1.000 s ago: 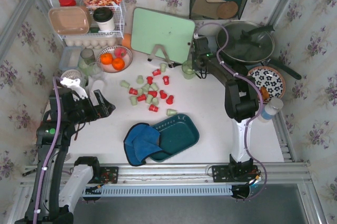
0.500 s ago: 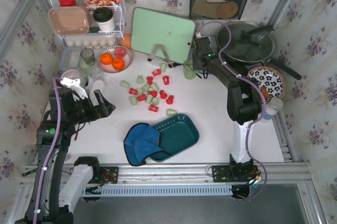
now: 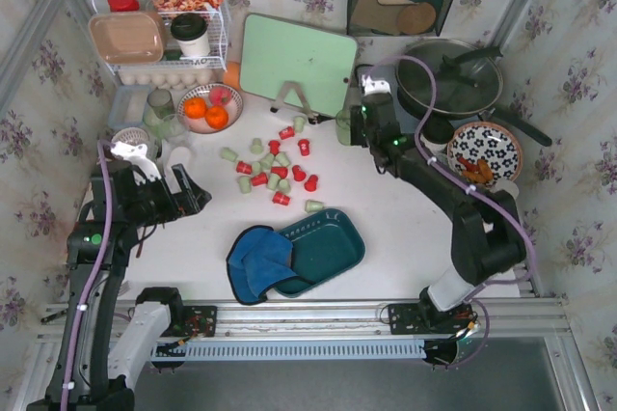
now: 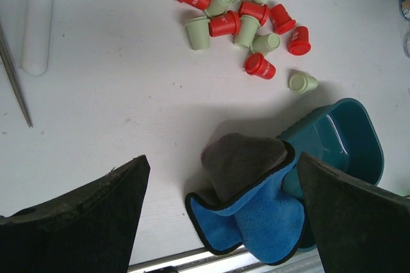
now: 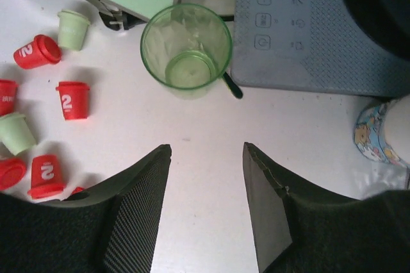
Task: Mix the coffee capsules in the storage basket
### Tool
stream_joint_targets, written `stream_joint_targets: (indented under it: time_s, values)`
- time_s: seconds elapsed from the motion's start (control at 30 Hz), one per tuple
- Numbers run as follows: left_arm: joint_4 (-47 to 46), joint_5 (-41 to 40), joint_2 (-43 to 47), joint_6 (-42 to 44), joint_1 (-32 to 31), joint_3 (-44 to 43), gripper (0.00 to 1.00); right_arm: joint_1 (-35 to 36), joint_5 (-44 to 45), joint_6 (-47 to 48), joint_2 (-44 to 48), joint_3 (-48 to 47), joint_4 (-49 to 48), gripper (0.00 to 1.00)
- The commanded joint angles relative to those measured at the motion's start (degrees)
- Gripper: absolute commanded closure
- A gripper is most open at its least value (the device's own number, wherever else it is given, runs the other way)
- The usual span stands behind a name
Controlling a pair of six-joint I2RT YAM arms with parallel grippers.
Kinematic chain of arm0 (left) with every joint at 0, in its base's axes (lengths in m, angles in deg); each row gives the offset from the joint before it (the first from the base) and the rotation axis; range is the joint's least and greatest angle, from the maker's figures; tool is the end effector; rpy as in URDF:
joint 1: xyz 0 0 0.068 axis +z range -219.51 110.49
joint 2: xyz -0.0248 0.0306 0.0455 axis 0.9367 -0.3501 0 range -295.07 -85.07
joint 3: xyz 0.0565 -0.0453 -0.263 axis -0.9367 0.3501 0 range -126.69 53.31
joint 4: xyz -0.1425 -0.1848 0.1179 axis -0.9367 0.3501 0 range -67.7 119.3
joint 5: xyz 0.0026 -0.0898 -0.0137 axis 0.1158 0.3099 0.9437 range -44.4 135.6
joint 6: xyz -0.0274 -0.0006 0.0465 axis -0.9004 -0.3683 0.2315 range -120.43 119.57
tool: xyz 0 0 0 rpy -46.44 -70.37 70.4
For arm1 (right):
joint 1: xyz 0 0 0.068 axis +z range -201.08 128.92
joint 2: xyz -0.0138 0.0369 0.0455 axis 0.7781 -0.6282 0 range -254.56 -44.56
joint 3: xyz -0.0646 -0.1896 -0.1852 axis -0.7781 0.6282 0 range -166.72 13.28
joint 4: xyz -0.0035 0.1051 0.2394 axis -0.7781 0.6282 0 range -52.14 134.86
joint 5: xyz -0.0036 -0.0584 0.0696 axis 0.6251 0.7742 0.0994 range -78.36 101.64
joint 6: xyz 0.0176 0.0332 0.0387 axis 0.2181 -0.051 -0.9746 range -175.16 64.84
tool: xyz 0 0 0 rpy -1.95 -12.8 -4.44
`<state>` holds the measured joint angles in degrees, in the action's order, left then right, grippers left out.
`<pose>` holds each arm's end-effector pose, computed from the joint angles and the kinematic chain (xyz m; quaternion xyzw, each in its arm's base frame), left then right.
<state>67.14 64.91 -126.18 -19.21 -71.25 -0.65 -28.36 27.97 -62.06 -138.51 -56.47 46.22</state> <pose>0.1374 -0.0159 0.3429 -0.0473 0.8647 -0.2295 0.4442 0.3521 0.1365 0.2730 -0.0519 0.8692 0.0012 0.4917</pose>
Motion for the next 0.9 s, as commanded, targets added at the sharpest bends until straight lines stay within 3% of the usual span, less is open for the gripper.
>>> stream_joint_targets:
  time_s: [0.0, 0.43, 0.6, 0.73, 0.87]
  values:
    - [-1.1, -0.2, -1.0, -0.3, 0.1, 0.1, 0.00, 2.0, 5.2, 0.6, 6.5, 8.2, -11.2, 0.44]
    - [1.0, 0.3, -8.8, 0.3, 0.1, -1.1, 0.00, 11.8, 12.9, 0.9, 24.6, 30.9, -20.3, 0.27]
    - [1.1, -3.4, -10.7, -0.5, -1.0, -1.2, 0.00, 13.1, 10.2, 1.6, 29.5, 38.1, -26.4, 0.27]
    - [1.6, -10.6, -11.7, -1.6, -6.4, -1.2, 0.00, 13.9, 8.1, -0.5, 32.9, 43.6, -30.7, 0.27]
    - [2.5, -19.0, -14.5, -4.0, -16.5, -1.1, 0.00, 14.6, 6.9, -0.4, 34.9, 46.0, -33.6, 0.26]
